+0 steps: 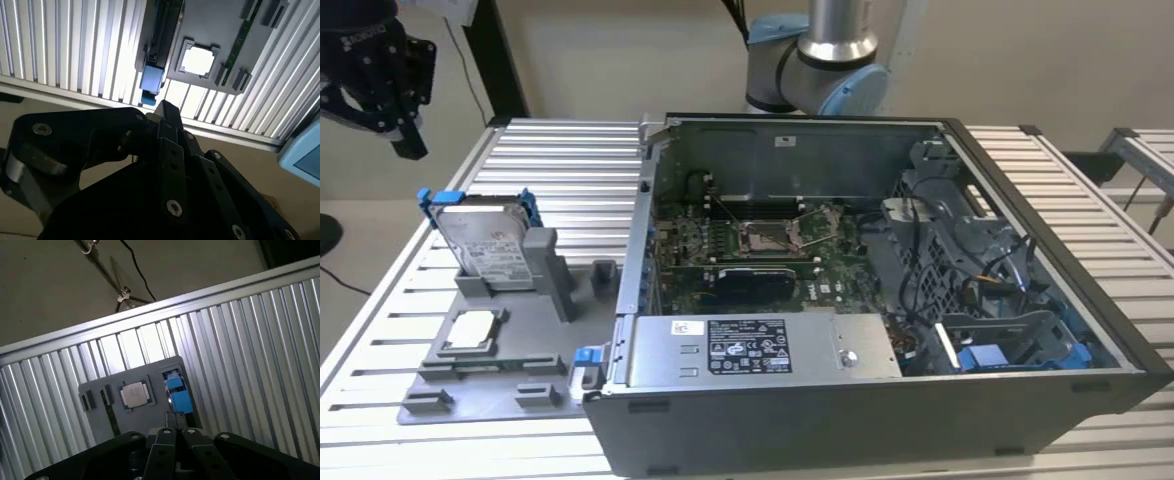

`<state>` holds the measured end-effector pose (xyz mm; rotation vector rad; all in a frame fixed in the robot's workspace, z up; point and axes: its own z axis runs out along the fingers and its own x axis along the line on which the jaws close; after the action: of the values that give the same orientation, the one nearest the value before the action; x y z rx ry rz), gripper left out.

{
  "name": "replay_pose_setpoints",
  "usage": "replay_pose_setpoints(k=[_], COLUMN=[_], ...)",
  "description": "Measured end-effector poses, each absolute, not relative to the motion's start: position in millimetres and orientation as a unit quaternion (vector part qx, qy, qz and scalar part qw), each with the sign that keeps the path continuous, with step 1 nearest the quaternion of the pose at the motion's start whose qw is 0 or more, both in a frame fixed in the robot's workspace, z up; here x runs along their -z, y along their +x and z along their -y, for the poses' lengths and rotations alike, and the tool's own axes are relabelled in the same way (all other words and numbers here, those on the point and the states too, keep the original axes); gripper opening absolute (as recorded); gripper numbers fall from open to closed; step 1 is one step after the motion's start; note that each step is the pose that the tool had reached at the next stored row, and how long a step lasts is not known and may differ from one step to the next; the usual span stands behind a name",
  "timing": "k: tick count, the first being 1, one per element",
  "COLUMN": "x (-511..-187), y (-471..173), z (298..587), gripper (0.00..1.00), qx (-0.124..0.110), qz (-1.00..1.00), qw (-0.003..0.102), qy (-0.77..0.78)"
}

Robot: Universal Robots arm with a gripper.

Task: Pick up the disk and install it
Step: 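Pick up the disk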

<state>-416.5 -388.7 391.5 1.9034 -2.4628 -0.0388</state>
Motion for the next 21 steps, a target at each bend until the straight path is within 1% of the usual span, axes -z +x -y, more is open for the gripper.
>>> replay_pose_setpoints(k=[8,21], x=[-390.4,-387.0], y=[-416.5,-416.0], z=[388.7,387.9], gripper=[0.0,0.0], qx=[0.006,0.004], qz=[0.749,0.702], qw=[0.008,0.007], qy=[0.663,0.713])
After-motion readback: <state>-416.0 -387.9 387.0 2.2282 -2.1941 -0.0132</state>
